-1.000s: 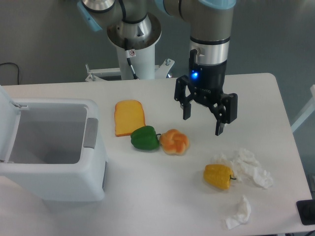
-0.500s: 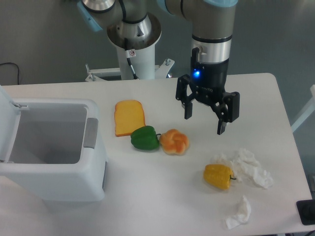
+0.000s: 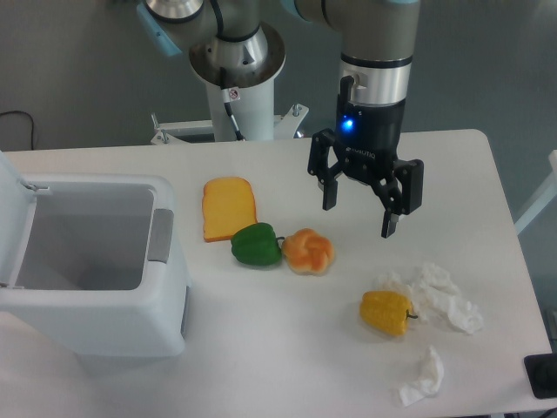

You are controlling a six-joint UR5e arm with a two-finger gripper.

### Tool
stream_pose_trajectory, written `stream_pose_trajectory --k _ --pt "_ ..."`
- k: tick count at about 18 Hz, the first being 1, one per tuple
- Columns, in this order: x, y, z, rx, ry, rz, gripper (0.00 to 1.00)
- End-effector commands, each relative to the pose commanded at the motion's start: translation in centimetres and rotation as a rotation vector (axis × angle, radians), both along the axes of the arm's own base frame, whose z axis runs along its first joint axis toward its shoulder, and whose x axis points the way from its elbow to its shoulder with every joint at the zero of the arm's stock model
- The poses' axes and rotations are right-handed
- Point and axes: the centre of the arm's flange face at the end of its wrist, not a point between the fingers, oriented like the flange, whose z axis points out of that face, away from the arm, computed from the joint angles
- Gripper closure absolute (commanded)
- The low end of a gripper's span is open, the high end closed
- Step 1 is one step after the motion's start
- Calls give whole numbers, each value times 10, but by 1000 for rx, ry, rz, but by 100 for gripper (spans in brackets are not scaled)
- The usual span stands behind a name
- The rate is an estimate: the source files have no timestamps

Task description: Close the trash can

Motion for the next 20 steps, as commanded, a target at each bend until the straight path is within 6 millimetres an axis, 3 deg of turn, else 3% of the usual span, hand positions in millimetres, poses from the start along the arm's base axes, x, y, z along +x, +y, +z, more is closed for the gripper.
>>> stream_pose_trajectory --k 15,20 --pt "18 -1 -3 12 -72 102 0" --pt "53 27 0 55 -172 214 0"
